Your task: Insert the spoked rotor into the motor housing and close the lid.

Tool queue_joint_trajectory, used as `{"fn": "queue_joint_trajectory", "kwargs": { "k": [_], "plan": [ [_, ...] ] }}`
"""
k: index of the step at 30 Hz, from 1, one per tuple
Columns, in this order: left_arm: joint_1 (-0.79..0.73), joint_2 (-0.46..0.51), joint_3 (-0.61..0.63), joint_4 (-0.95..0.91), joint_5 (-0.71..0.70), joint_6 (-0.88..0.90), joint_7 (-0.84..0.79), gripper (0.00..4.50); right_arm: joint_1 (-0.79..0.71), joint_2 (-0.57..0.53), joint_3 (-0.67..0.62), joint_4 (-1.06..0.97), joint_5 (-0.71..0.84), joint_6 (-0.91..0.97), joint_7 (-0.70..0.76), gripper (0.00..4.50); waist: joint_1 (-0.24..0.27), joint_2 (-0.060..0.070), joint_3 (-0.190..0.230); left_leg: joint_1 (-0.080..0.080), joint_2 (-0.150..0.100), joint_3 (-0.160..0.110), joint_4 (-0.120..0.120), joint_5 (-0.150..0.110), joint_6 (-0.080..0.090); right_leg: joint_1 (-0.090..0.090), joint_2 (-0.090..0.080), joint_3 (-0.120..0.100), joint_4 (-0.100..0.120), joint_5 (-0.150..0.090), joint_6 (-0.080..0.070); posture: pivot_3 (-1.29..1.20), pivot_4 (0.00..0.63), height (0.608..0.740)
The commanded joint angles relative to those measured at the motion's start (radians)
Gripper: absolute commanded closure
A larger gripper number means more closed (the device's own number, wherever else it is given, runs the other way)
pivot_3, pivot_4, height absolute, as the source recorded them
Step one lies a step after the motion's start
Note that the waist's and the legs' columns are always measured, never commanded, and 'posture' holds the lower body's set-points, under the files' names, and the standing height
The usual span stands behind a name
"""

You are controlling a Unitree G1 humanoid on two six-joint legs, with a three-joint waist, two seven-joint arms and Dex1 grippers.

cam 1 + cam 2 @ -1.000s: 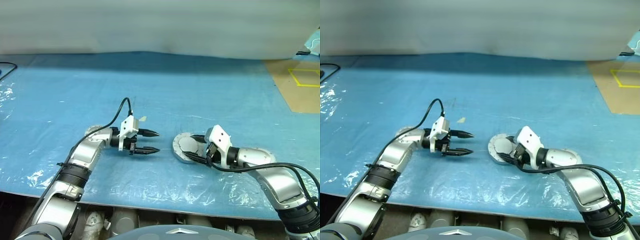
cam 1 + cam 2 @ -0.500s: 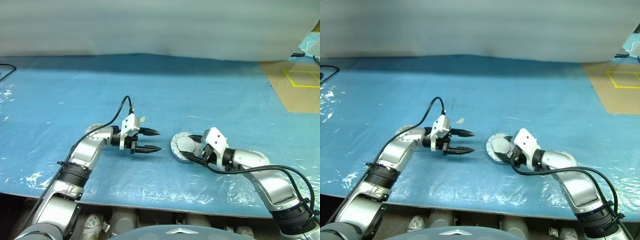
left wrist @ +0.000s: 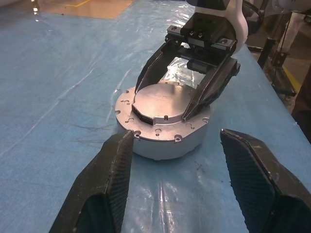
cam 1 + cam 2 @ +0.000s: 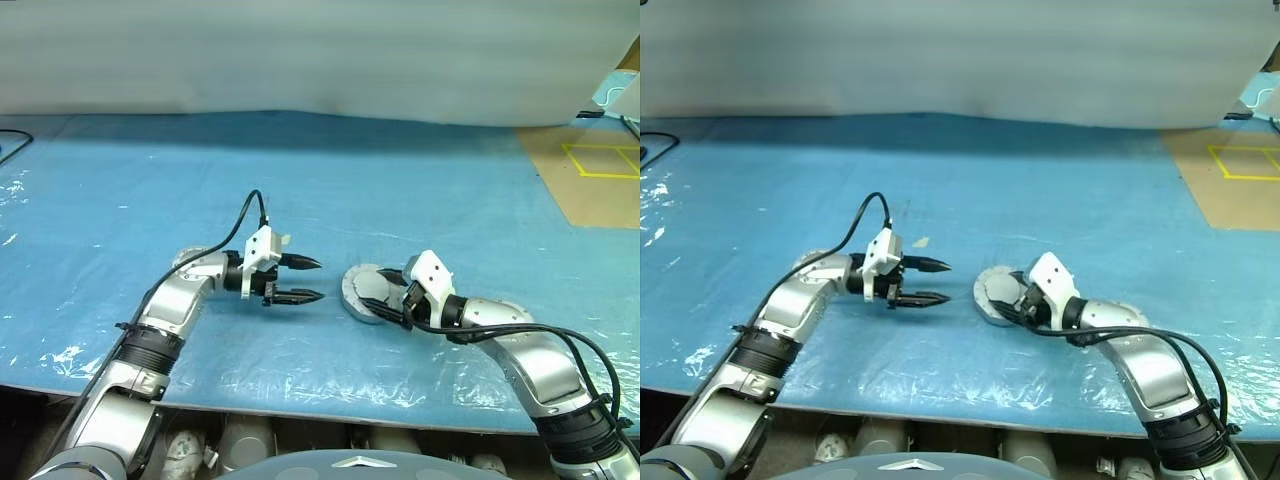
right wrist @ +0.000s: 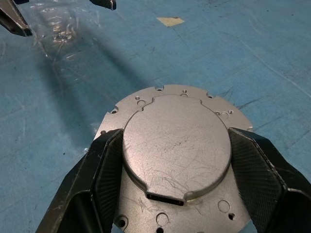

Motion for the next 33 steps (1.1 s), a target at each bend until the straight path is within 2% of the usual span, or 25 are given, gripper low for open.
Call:
{"fn": "queue_joint_trajectory", "kwargs": {
  "k": [1,7,10,17,21,33],
  "plan": [
    [-0.012,-0.008,0.001,-0.013,-0.003,-0.014,0.005,1.49,0.044,-0.028,0.052,0.095,-0.077,0.044,-0.025,1.53,0.0,0.0,0.0,0.0,0.0,0.0,0.0,0.0,0.0,0.0,0.0,0.0,0.0,0.0,0.0,0.0,0.15,0.74],
    [-0.068,-0.075,-0.023,0.097,0.062,-0.043,0.079,1.49,0.037,-0.033,0.035,0.08,-0.058,0.056,-0.021,1.53,0.002,-0.001,-0.001,0.0,0.0,-0.001,-0.003,0.0,0.0,0.001,0.0,0.0,-0.006,0.0,0.0,0.0,0.15,0.74],
    [-0.09,-0.114,-0.018,0.139,0.041,-0.026,0.07,2.1,0.031,-0.033,0.036,0.08,-0.06,0.054,-0.024,1.53,0.001,-0.002,-0.002,-0.001,0.0,-0.002,-0.007,0.0,0.0,0.001,0.0,0.0,-0.015,0.0,0.001,0.0,0.15,0.74],
    [-0.114,-0.137,-0.025,0.231,0.068,-0.073,0.043,4.49,0.04,-0.038,0.036,0.071,-0.066,0.048,-0.029,1.53,-0.004,-0.004,-0.003,0.0,0.0,0.0,-0.009,0.0,0.0,0.0,0.0,0.001,-0.015,0.001,0.002,0.0,0.15,0.74],
    [-0.122,-0.147,-0.028,0.277,0.103,-0.124,0.064,4.49,0.05,-0.034,0.023,0.06,-0.057,0.055,-0.035,1.53,-0.005,-0.004,-0.003,-0.001,0.0,0.001,-0.009,0.0,0.0,0.0,0.0,0.001,-0.015,0.001,0.002,0.0,0.15,0.74],
    [-0.094,-0.19,-0.057,0.25,0.121,-0.142,0.054,4.49,0.059,-0.036,0.023,0.057,-0.06,0.049,-0.03,1.53,-0.004,-0.004,-0.003,-0.001,0.0,0.0,-0.01,0.0,0.0,-0.001,0.0,0.001,-0.016,0.001,0.002,0.0,0.15,0.74]
  ]
}}
